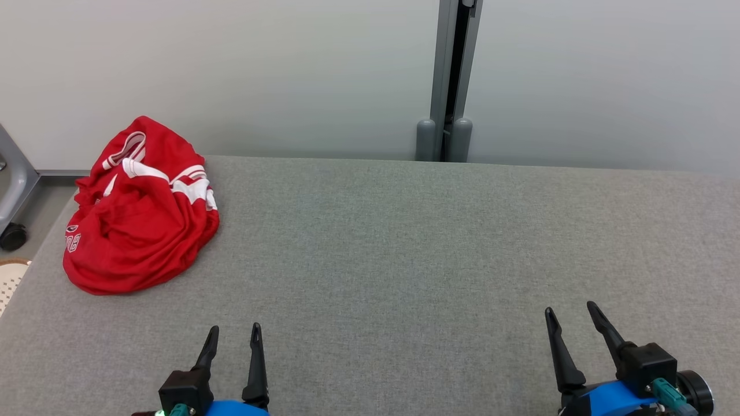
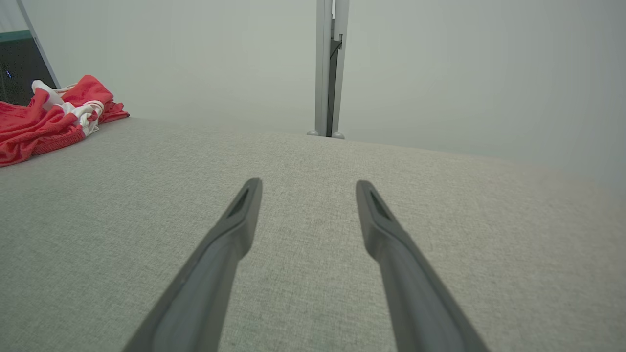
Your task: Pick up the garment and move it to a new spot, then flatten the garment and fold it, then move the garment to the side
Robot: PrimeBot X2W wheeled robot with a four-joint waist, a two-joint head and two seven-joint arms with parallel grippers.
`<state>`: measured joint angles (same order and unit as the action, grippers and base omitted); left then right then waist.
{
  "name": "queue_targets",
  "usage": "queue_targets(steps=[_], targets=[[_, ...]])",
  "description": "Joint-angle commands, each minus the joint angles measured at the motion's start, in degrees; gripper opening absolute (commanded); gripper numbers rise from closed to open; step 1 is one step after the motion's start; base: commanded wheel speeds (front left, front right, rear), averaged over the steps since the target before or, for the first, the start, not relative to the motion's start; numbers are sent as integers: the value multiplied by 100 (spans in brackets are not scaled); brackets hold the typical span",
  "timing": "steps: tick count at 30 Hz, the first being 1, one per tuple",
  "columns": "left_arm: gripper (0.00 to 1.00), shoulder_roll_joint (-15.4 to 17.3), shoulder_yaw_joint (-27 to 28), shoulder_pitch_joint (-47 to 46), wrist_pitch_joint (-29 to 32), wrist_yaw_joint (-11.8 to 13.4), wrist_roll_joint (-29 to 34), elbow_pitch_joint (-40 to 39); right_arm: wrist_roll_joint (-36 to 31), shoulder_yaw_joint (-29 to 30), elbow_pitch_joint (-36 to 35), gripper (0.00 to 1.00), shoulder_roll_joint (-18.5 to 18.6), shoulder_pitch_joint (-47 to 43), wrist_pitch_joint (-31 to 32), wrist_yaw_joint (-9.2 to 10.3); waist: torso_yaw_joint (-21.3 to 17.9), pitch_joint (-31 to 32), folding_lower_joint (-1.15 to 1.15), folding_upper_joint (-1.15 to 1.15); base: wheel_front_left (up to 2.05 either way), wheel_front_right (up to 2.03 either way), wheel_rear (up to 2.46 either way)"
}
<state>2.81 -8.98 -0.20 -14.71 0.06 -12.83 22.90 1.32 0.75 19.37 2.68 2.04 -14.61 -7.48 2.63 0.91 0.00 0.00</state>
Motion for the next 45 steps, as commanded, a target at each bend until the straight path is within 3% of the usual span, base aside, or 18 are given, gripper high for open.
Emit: queue_targets(steps=[1,25,29,40,45], targets=[[100,15,-16,-13,-48,50,112,40,-165,20,27,100,37,-64,-59,-2,9,4,0,0,0,0,0],[100,28,-61,-103,-57,79,52,133,-122,74,65,100,36,-108,-68,-2,147,8,0,0,0,0,0],[100,32,-102,-159,-57,72,68,92,-188,174,56,100,32,-176,-66,-2,527,10,0,0,0,0,0],[100,149,-39,-132,-52,143,38,-40,-43,64,22,100,32,-92,-66,-2,2137,14,0,0,0,0,0],[100,202,8,-66,-52,179,-16,-126,-31,-37,48,100,34,-54,-65,-2,2588,-2,0,0,0,0,0]])
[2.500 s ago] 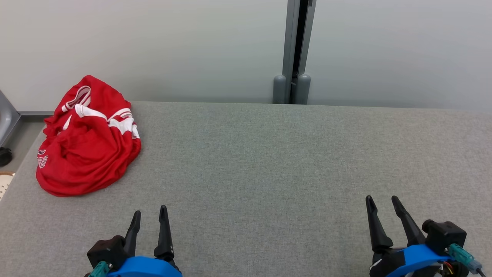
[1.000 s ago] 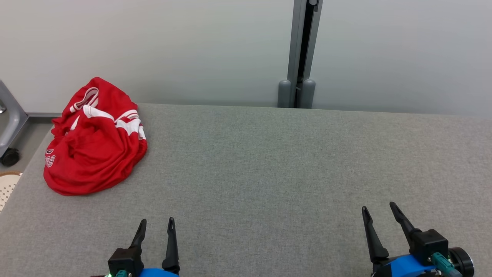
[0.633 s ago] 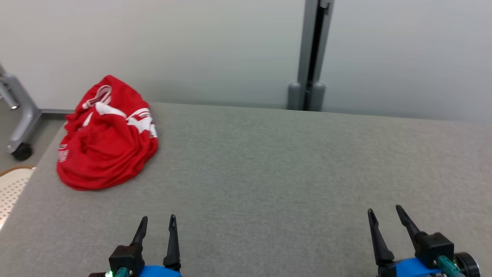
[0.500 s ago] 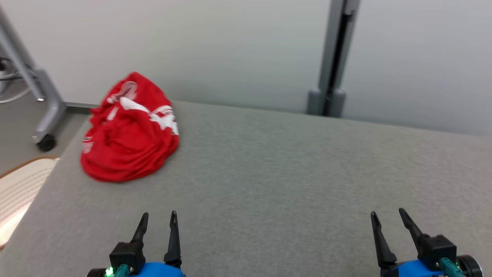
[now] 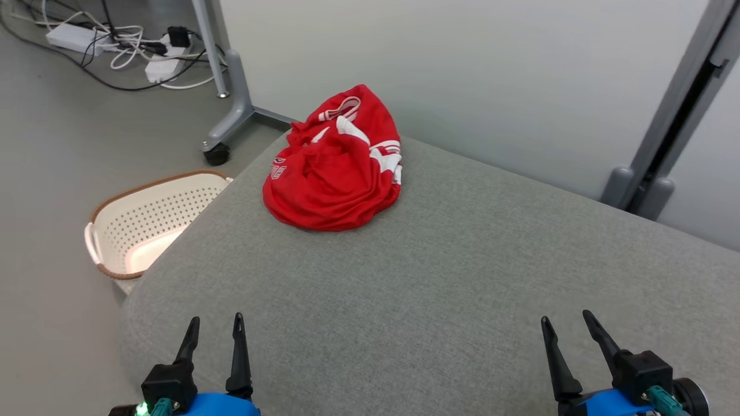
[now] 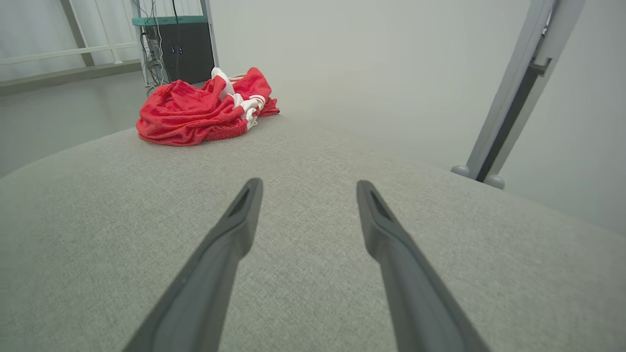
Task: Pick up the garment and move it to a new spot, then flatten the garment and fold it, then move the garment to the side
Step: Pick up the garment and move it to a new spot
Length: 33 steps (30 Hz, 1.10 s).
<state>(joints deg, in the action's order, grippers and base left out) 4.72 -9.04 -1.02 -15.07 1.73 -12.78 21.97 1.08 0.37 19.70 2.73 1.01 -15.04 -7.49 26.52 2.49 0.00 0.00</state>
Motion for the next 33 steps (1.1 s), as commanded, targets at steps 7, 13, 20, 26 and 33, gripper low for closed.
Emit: queue_targets(steps=[7,13,20,26,33], targets=[[100,49,92,75,-16,75,-105,-133,-13,-222,60,100,27,175,-22,-1,314,-221,0,0,0,0,0],[100,160,341,-214,18,125,-309,-363,-143,-195,62,100,32,343,-22,-1,205,-393,0,0,0,0,0],[100,694,961,-1283,156,199,-568,-985,-535,-85,-50,100,30,700,-22,-1,-159,-940,0,0,0,0,0],[100,1358,1004,-2778,688,83,-402,-1098,-754,-78,-175,100,31,939,-22,-1,-585,-1460,0,0,0,0,0],[100,1572,847,-4244,1644,-385,-788,-188,-960,-235,-676,100,27,1277,144,-1,-1185,-2246,0,0,0,0,0]])
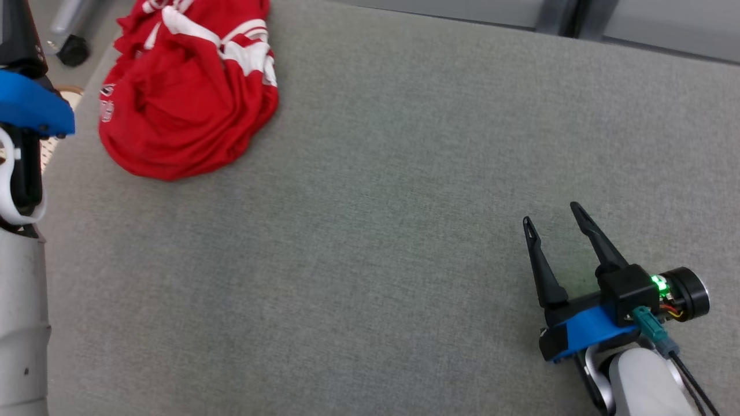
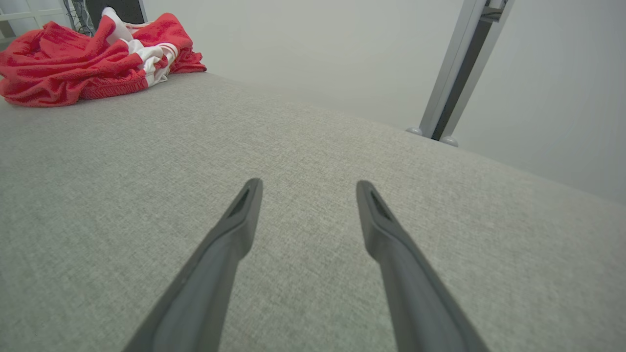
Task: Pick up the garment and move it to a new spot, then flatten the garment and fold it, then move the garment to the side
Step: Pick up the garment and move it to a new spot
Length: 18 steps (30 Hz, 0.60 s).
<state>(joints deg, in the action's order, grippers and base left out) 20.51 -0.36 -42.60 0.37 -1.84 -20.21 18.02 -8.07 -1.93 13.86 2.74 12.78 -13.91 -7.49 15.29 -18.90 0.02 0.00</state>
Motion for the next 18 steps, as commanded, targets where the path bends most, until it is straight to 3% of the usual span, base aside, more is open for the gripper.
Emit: queue_targets(steps=[1,6,8,18], targets=[[100,-24,-31,-215,219,-68,-109,423,-79,-26,-185,100,27,137,77,-1,-131,-206,-2,0,0,0,0],[100,52,-239,-532,532,-130,-15,1365,-176,-40,-504,100,26,176,205,-1,-377,-516,-2,0,0,0,0],[100,-84,-271,-718,526,-167,-116,1905,-271,2,-690,100,26,157,270,-1,-498,-725,-2,0,0,0,0],[100,-419,-282,-1253,157,-406,-493,2829,-358,81,-994,100,28,-10,364,-1,-648,-1135,-2,0,0,0,0]])
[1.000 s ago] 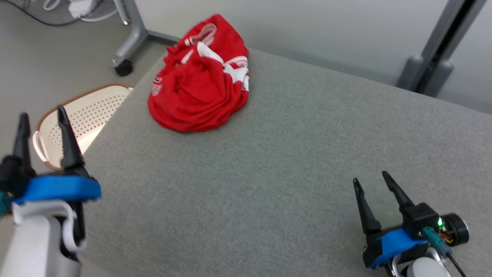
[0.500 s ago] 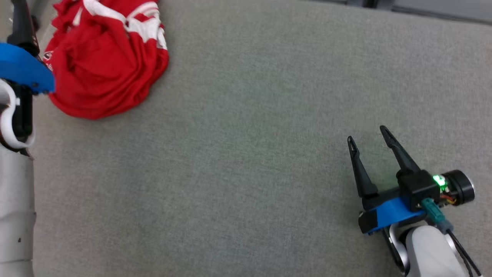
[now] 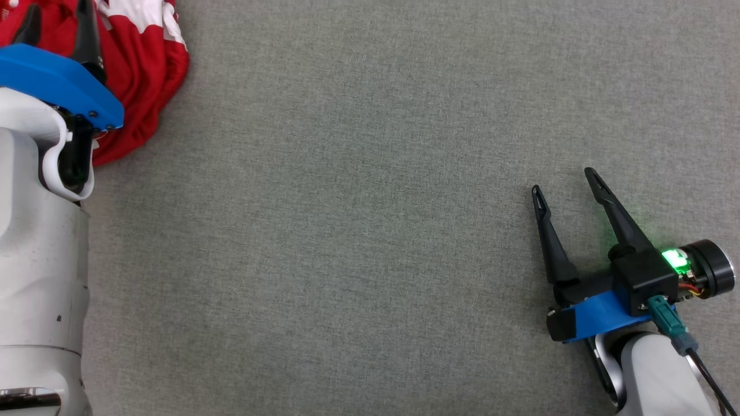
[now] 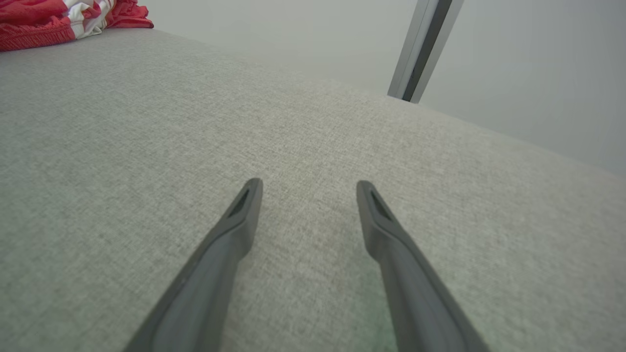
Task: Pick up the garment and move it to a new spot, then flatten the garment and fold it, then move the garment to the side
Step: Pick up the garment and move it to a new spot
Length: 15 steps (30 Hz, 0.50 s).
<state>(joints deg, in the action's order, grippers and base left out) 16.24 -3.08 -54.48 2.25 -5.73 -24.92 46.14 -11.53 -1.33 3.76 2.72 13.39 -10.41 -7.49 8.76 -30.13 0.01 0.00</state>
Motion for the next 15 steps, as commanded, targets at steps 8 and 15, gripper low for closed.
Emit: queue_targets(steps=[8,15], targets=[[100,7,-156,-265,62,-133,-226,627,38,-16,5,100,38,-90,31,0,-131,-173,-1,0,0,0,0],[0,74,-159,-326,42,-155,-365,1101,29,54,103,100,39,-69,-36,0,-181,-130,-1,0,0,0,0]])
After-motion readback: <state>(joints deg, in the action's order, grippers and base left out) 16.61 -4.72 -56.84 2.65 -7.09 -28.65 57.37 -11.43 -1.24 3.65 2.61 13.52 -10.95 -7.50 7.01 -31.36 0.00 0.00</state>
